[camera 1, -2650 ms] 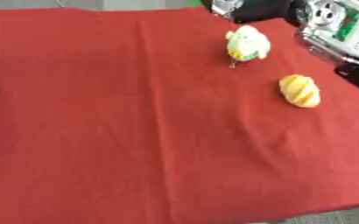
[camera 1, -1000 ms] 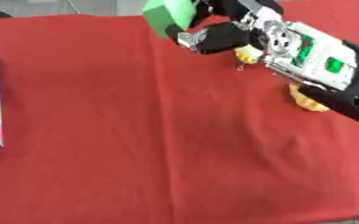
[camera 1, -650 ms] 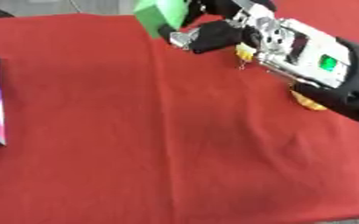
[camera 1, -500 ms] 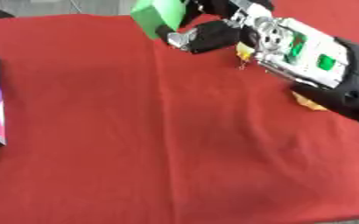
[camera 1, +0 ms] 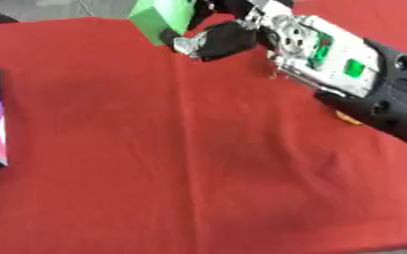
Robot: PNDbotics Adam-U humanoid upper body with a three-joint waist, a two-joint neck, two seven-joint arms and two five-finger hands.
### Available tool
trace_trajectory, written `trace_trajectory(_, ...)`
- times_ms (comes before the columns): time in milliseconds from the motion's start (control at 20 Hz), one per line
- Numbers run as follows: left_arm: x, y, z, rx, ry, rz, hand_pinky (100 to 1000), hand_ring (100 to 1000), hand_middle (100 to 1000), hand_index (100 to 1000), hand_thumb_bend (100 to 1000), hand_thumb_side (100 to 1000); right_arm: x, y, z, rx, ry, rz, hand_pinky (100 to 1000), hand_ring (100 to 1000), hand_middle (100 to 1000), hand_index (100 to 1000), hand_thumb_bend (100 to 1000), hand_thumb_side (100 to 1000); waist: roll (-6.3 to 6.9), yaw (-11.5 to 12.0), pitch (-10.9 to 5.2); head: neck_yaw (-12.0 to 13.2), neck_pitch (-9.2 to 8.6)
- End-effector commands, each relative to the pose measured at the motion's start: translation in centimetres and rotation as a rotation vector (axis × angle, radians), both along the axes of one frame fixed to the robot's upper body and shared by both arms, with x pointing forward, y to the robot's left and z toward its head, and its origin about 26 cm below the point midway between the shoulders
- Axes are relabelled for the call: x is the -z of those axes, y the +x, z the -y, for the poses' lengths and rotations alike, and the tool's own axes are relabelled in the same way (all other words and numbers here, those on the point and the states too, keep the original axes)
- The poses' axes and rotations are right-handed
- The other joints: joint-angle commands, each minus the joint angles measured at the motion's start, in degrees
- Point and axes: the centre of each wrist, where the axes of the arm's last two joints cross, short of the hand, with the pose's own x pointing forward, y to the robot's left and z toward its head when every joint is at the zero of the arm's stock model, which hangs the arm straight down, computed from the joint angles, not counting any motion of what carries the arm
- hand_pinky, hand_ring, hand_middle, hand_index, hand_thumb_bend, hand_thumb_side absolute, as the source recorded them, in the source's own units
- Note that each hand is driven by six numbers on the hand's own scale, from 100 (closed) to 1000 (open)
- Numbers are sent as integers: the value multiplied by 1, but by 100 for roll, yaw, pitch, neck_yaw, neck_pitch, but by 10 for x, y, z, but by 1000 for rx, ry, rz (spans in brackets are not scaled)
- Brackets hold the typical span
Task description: Pick up the objects with one hand, pass them to the other hand, and then place them into the box on the other side of the table.
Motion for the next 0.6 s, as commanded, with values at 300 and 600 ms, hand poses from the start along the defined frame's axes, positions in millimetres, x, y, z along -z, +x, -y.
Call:
trace_trajectory(300,-12,10,4,-1,133,52,949,845,794,802,100,251,-9,-1,-11,-63,-17,79,675,519,368,571,106,100,63,11,-221,88,-225)
trace_trajectory(600,-8,18,11,7,234,51,948,854,805,815,100,244,-9,-1,-16,-87,-26,105,677,519,368,571,108,100,62,11,-205,140,-392)
